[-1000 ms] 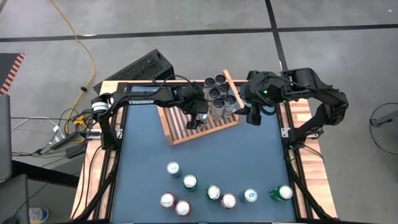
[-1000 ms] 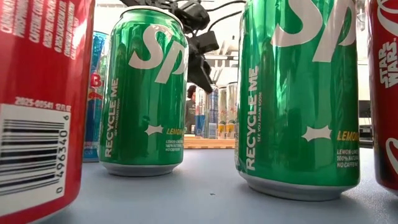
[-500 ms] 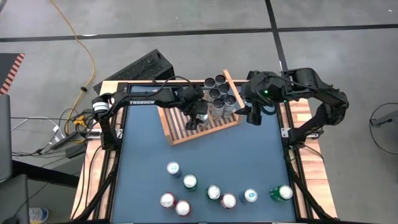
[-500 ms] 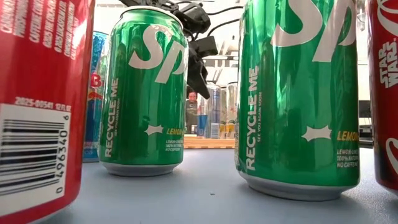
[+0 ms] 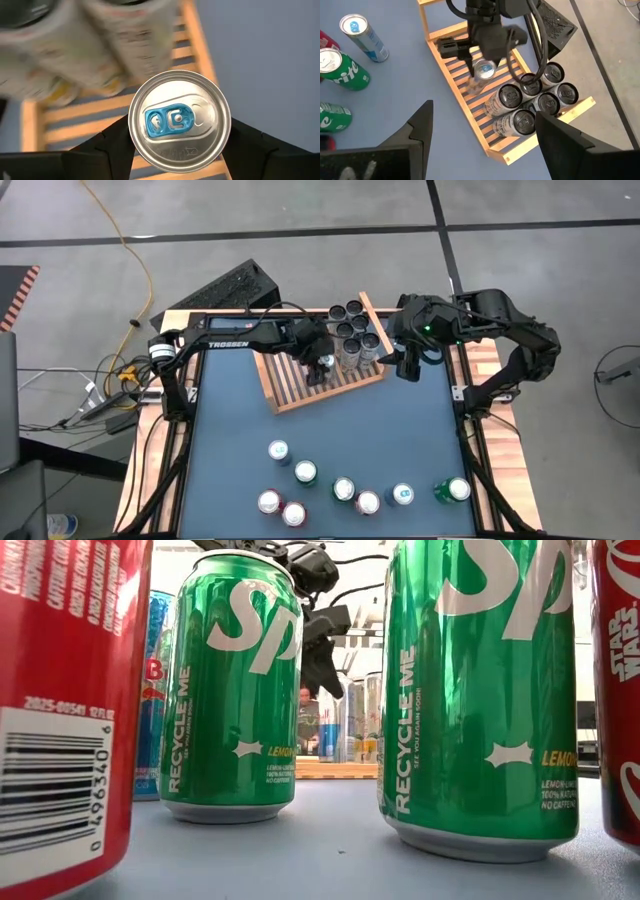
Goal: Place canned beverage on shelf
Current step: Put the blue soda can on the shelf
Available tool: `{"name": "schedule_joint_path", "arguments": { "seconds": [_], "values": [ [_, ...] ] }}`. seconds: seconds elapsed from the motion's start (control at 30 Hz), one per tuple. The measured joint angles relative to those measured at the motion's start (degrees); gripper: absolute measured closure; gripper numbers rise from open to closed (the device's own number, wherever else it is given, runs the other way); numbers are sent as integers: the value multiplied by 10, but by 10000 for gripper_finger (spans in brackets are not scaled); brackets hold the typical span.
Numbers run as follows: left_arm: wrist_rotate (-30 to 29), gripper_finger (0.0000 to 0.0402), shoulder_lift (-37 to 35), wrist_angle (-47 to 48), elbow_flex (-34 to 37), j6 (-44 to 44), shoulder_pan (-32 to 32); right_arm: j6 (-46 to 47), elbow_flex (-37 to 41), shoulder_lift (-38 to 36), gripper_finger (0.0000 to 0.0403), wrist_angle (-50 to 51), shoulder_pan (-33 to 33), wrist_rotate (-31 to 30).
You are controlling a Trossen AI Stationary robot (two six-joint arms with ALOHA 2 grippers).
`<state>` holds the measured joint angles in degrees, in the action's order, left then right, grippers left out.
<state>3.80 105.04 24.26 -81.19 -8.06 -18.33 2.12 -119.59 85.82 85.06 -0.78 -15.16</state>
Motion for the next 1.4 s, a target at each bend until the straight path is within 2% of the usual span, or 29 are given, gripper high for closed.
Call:
{"name": "schedule_joint_path", "arguments": {
  "seconds": [0.37, 0.53, 0.77, 1.2, 1.4],
  "values": [
    [-177, 173, -1, 5, -35, 126, -4, 0, 0, 0, 143, 2, 0, 0],
    [-181, 173, -1, -1, -46, 208, -22, 5, 0, 0, 143, 2, 0, 0],
    [-218, 173, 0, 14, -46, 302, -45, 9, 0, 0, 143, 2, 0, 0],
    [-322, 172, 1, 7, -47, 417, -37, 10, 0, 0, 143, 1, 0, 0],
    [-327, 172, 1, 6, -47, 490, -31, 11, 0, 0, 143, -2, 0, -1]
  ]
}}
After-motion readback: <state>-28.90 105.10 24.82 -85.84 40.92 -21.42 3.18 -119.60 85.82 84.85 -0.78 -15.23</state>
